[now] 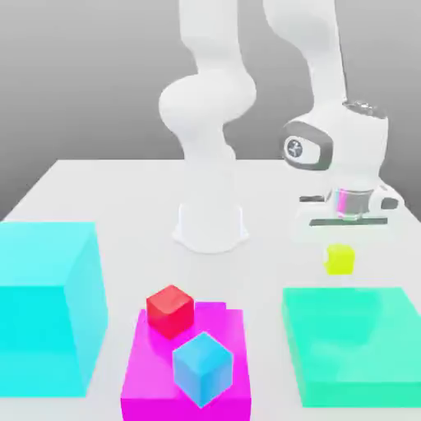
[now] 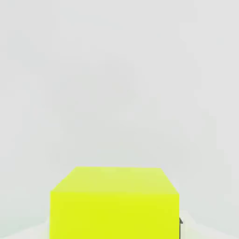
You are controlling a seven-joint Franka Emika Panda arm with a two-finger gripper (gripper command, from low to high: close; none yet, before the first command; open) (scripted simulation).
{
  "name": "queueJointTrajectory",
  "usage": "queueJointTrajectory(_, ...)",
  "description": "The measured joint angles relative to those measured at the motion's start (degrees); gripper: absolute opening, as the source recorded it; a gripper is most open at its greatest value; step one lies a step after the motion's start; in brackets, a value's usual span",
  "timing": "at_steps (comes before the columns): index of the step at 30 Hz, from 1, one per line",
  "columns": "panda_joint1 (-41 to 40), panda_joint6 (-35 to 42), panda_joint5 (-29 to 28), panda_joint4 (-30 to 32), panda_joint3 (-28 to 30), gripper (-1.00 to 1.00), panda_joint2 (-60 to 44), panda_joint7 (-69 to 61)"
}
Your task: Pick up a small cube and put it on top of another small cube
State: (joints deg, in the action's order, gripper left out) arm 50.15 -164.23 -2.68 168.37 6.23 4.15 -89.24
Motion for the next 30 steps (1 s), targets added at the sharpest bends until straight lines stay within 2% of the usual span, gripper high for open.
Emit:
queueJointTrajectory(21,-25.3,28.6,-11.4,-16.1,24.8,-1.00,14.3,-25.1)
queueJointTrajectory(23,-25.8,26.9,-10.8,-16.1,26.7,-1.00,12.6,-27.0)
queueJointTrajectory(26,-24.7,20.2,-8.1,-14.6,28.8,-1.00,7.0,-29.6)
queueJointTrajectory(27,-24.4,18.4,-7.2,-14.2,29.1,1.00,5.5,-30.3)
queueJointTrajectory(30,-24.4,18.4,-7.2,-14.2,29.1,1.00,5.5,-30.3)
